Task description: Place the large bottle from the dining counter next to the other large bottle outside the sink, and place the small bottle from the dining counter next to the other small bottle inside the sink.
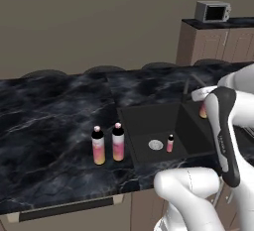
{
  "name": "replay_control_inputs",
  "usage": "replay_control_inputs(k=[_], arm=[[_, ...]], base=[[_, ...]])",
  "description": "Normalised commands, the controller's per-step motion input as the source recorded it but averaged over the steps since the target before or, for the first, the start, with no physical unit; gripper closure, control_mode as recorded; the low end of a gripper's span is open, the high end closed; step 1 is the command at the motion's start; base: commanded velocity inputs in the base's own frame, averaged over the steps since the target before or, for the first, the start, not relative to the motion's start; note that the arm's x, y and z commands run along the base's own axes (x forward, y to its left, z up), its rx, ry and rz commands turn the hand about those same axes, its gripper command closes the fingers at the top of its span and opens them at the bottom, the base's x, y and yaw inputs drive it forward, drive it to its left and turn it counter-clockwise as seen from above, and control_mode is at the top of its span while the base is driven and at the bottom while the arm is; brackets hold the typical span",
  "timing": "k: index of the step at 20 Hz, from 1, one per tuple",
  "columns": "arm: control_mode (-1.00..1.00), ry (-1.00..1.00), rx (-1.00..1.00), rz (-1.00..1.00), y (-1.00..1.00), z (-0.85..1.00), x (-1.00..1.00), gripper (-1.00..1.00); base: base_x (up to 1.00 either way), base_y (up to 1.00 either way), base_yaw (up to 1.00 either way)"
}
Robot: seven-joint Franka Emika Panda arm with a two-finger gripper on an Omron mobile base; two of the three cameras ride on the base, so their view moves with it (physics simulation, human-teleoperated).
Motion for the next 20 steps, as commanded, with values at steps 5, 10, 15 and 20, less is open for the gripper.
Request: replay_control_inputs(k=[5,10,15,20], arm=[[-1.00,0.00,-0.02,-0.01,0.20,-0.19,0.09,1.00],[-1.00,0.01,0.00,-0.01,0.10,-0.16,0.09,1.00],[-1.00,0.07,-0.02,-0.01,0.05,-0.17,0.11,1.00],[-1.00,0.12,-0.03,0.00,0.08,-0.17,0.14,1.00]], base=[[0.00,0.00,0.00],[0.00,0.00,0.00],[0.00,0.00,0.00],[0.00,0.00,0.00]])
